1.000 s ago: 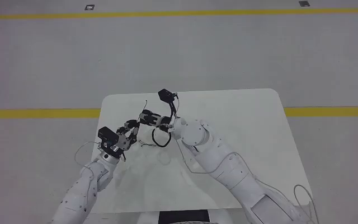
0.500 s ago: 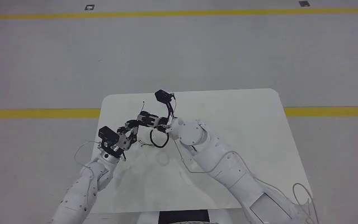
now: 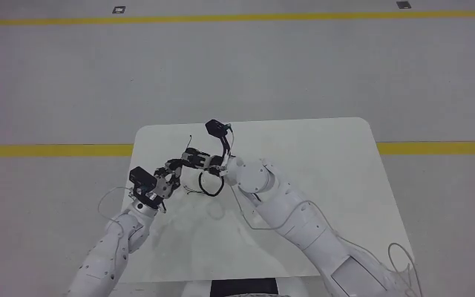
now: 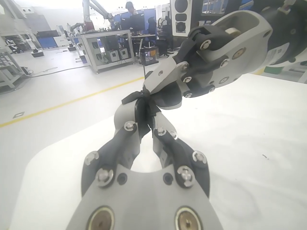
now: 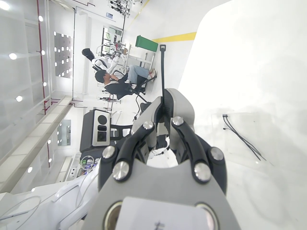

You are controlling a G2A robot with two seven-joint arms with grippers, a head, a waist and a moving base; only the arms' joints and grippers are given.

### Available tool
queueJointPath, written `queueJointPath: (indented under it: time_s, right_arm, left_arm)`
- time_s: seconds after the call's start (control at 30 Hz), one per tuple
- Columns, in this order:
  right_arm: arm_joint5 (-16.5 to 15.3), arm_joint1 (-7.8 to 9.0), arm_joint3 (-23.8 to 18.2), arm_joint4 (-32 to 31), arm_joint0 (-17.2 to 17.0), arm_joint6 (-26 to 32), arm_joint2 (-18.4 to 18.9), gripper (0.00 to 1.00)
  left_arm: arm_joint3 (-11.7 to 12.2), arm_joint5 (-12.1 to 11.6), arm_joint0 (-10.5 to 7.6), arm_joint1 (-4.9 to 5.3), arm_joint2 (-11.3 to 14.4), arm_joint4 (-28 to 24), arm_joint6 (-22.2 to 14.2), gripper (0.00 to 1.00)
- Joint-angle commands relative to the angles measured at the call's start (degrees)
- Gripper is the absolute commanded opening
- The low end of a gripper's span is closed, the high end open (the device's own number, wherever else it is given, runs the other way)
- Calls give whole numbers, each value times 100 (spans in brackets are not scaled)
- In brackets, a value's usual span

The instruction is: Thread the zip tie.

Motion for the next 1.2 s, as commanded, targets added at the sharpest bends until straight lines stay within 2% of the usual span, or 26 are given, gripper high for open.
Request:
queueJointPath:
  time_s: [0.0, 0.23, 0.3, 0.4, 0.5, 0.6, 0.67, 0.8, 0.93, 1.17]
  right_arm:
    - [-10, 12, -30, -13, -35, -26, 36, 100]
    - [-44, 94, -252, -134, -235, -86, 233, 100]
    - [-35, 127, -314, -198, -293, -72, 303, 100]
    - [-1, 194, -371, -291, -370, 91, 455, 100]
    - [-91, 267, -401, -199, -427, 407, 661, 100]
    - [-161, 338, -444, -232, -469, 681, 818, 100]
    - [-217, 375, -476, -264, -482, 858, 876, 100]
    - [-252, 416, -518, -295, -500, 1014, 943, 100]
    - [-252, 416, -518, -295, -500, 1014, 943, 100]
    - [-252, 416, -518, -295, -500, 1014, 943, 100]
  left_arm:
    - [-4, -3, 7, 5, -17, -7, 5, 0]
    - [29, -80, 0, 20, -36, -68, -60, 0]
    - [-23, -80, 15, 34, 11, -213, -136, 0]
    - [-200, -80, 61, 119, 76, -526, -376, 0]
    - [-338, -80, 126, 256, 110, -830, -537, 0]
    - [-604, -80, 186, 444, 348, -1497, -923, 0]
    - [-757, -80, 204, 587, 445, -1950, -1130, 0]
    - [-1044, -80, 162, 944, 632, -2718, -1441, 0]
    - [-1119, -80, 96, 1234, 802, -2892, -1488, 0]
    - [-1119, -80, 96, 1234, 802, -2892, -1488, 0]
